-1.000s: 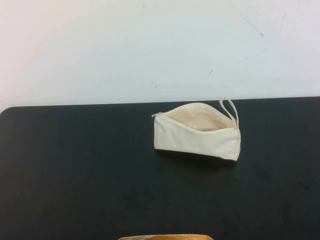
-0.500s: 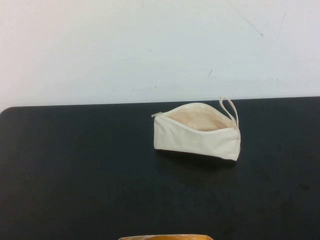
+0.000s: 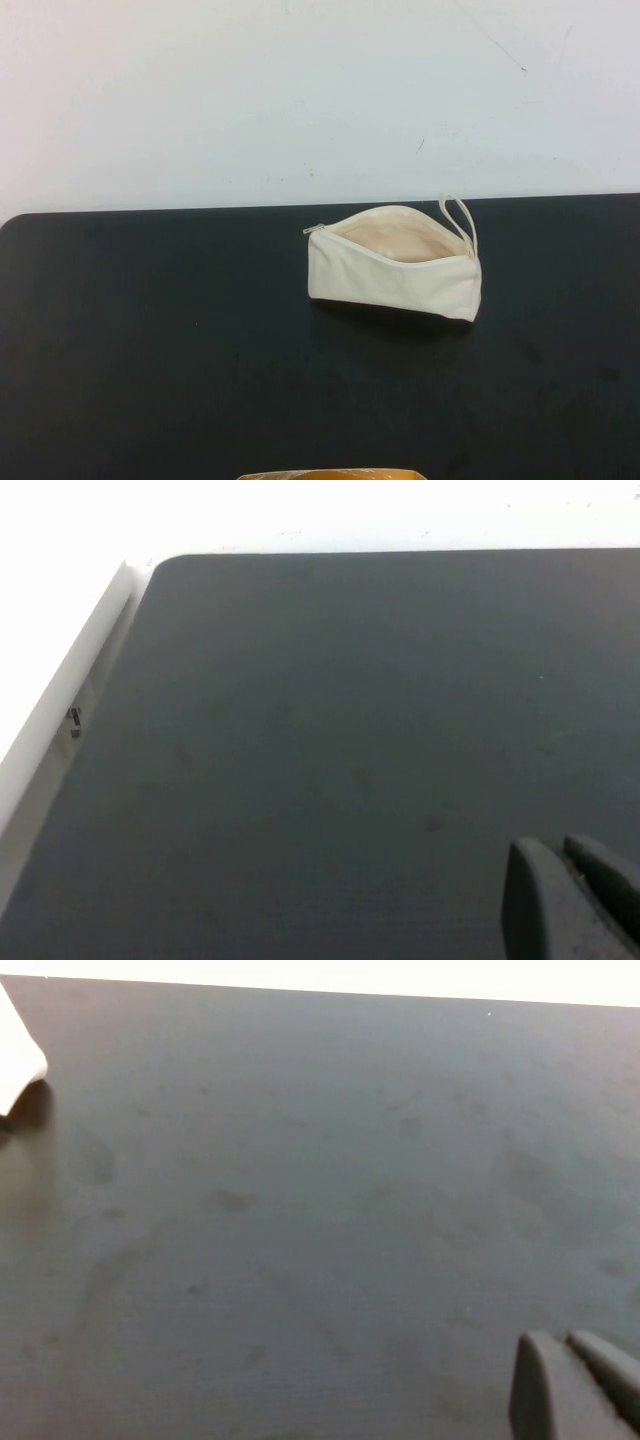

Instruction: Put eraser into pencil case

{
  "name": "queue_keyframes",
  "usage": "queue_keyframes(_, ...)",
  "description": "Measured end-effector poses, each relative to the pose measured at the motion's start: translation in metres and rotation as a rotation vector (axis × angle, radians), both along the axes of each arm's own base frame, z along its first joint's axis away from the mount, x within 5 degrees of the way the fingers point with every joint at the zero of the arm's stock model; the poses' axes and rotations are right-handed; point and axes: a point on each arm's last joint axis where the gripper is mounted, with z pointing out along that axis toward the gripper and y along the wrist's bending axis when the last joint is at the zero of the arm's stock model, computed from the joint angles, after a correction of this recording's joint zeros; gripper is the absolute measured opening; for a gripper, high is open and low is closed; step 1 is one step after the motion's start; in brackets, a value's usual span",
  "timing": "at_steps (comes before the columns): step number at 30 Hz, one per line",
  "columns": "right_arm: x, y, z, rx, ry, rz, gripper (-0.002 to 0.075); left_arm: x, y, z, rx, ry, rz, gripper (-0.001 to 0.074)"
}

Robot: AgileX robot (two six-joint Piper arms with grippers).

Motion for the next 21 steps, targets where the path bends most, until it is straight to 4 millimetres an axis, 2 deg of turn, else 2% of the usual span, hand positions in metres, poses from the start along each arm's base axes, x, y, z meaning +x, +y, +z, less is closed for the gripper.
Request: queue_keyframes(21, 0.0000, 0.0000, 0.0000, 0.000, 0.000, 0.000, -0.0001, -0.0001, 0.0031, -0.0003, -0.004, 0.003, 0.060, -0.0001)
